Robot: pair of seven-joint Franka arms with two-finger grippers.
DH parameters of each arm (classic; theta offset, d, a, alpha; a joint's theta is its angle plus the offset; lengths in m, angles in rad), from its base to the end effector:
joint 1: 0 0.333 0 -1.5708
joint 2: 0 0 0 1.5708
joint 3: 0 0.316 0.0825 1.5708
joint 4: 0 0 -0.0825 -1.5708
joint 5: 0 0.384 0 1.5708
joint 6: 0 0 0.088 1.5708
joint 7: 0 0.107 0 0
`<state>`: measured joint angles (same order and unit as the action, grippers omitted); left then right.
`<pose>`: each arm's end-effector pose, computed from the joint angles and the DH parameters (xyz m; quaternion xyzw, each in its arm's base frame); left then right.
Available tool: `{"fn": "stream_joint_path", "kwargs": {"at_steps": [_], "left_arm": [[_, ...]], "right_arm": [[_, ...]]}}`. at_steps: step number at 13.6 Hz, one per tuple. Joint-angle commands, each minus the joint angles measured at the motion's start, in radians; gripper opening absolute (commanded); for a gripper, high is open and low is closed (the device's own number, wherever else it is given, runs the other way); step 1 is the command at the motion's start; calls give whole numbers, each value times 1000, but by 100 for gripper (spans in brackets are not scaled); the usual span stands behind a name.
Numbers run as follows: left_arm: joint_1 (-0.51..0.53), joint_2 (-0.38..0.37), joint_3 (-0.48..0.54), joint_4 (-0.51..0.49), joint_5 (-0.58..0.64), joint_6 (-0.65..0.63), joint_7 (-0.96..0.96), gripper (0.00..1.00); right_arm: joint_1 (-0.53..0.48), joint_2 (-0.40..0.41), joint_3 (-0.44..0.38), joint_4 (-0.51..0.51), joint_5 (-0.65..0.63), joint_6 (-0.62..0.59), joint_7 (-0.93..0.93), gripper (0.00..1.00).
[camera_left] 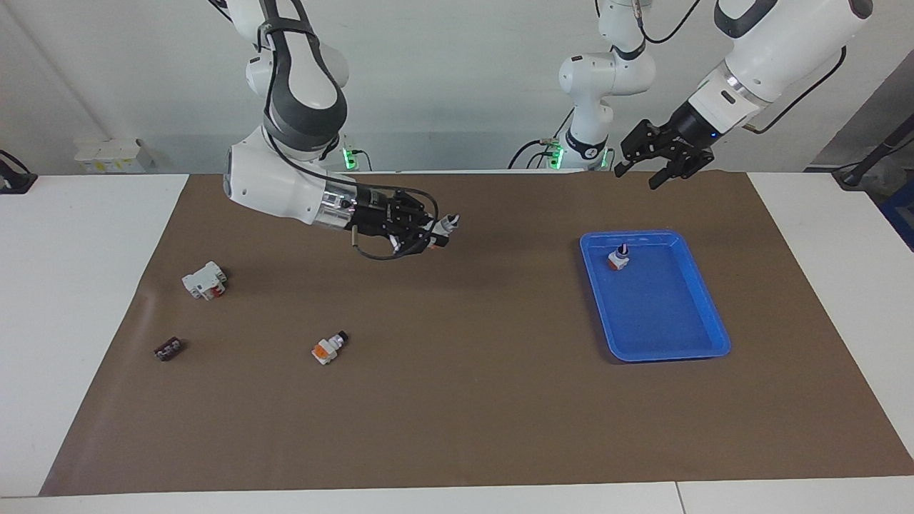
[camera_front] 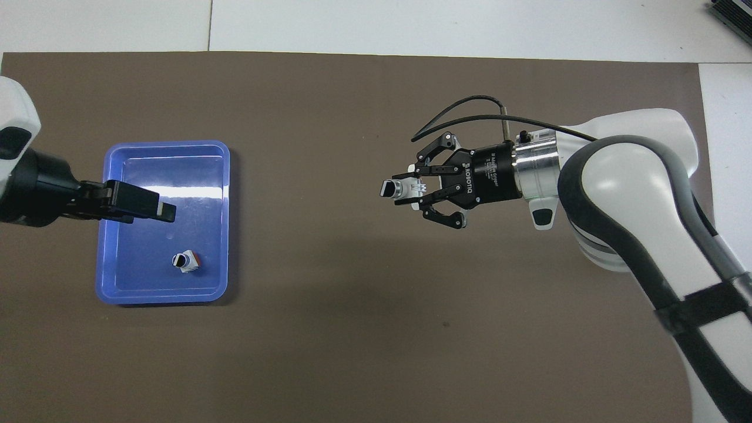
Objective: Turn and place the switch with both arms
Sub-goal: 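Carry the switch toward the left gripper while the left gripper approaches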
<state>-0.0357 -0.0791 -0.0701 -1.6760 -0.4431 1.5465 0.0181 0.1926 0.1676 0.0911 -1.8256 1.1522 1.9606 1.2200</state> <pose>0.5181 -0.1036 0.6259 0.9740 -0.0600 -0.0341 0.2158 0.5779 0.2278 0.4756 -0.6475 0.5688 0.3569 0.3602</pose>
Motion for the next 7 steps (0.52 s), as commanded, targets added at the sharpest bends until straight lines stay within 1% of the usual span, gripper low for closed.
{"fn": "stream_joint_path", "kwargs": {"at_steps": [1, 2, 3, 4, 6, 7], "left_arm": [[-20, -48, -14, -65, -86, 26, 20, 63], [-20, -48, -43, -68, -98, 33, 20, 56], [-20, -48, -75, -68, -101, 53, 20, 52], [-20, -50, -89, -74, -106, 55, 20, 38], [-21, -65, -94, -105, -158, 81, 22, 36], [-30, -67, -108, -113, -158, 133, 22, 45]], "right_arm": [[5, -23, 68, -9, 53, 85, 76, 0], [37, -22, 73, -11, 54, 142, 126, 0], [86, -22, 73, -18, 55, 221, 153, 0], [120, -20, 75, -18, 66, 281, 165, 0], [160, -19, 75, -21, 95, 345, 173, 0], [177, -19, 75, -20, 137, 357, 173, 0]]}}
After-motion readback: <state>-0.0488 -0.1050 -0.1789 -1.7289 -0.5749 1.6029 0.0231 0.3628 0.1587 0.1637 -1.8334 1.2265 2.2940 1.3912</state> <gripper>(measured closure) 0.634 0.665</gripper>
